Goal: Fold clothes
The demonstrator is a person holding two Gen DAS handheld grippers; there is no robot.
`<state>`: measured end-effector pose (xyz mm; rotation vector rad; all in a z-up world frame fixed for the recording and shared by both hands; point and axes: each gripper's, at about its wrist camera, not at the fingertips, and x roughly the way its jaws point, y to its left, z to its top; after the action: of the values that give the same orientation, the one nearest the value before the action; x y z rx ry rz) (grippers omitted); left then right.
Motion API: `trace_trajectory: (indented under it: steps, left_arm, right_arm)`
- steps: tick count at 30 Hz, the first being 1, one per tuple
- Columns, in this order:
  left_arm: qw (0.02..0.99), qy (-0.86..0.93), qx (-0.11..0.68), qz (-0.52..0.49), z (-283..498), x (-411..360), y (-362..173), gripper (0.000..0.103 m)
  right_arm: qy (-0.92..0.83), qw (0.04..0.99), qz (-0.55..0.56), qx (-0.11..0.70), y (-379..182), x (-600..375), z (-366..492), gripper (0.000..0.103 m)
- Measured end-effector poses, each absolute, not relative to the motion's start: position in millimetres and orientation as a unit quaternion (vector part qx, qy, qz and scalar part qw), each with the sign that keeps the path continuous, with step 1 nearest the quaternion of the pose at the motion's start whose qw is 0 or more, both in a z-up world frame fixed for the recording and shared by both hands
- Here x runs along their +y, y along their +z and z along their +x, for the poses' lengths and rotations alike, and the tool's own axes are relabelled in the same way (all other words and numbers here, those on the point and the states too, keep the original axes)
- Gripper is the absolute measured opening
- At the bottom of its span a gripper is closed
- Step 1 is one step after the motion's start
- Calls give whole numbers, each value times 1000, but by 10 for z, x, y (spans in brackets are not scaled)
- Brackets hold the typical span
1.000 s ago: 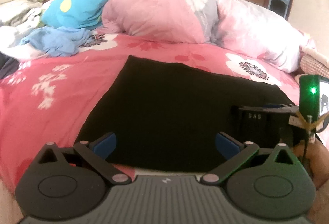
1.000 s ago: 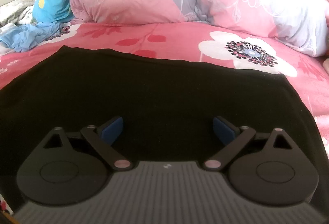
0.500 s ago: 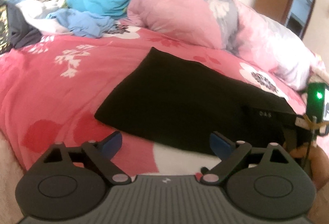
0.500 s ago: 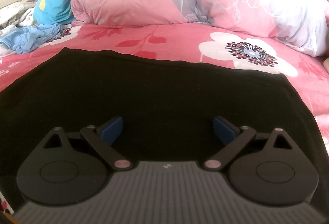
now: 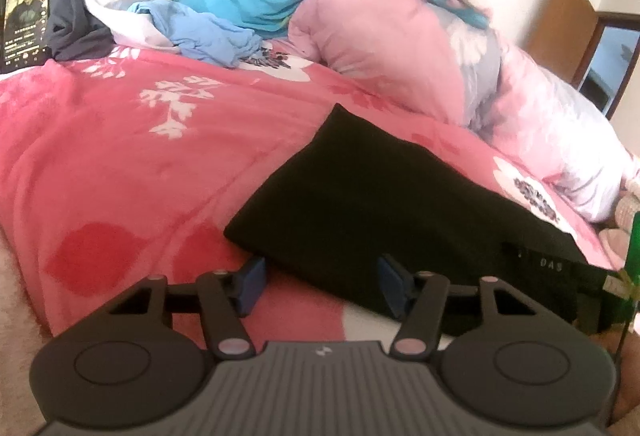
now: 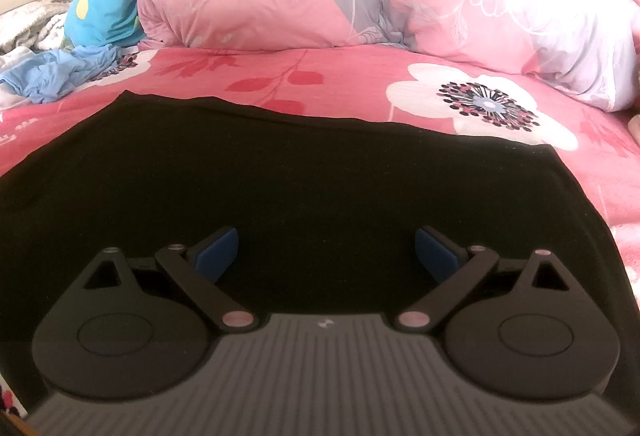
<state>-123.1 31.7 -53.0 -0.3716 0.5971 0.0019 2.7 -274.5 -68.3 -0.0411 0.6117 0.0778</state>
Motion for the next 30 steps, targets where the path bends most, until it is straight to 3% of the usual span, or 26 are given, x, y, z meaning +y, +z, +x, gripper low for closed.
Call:
trace_trajectory:
  steps: [30]
  left_arm:
    - [948,-8,231,-219,-576,392,-660,64]
  right_arm:
    - [41,952,-18,304,-699,-2741,43,99]
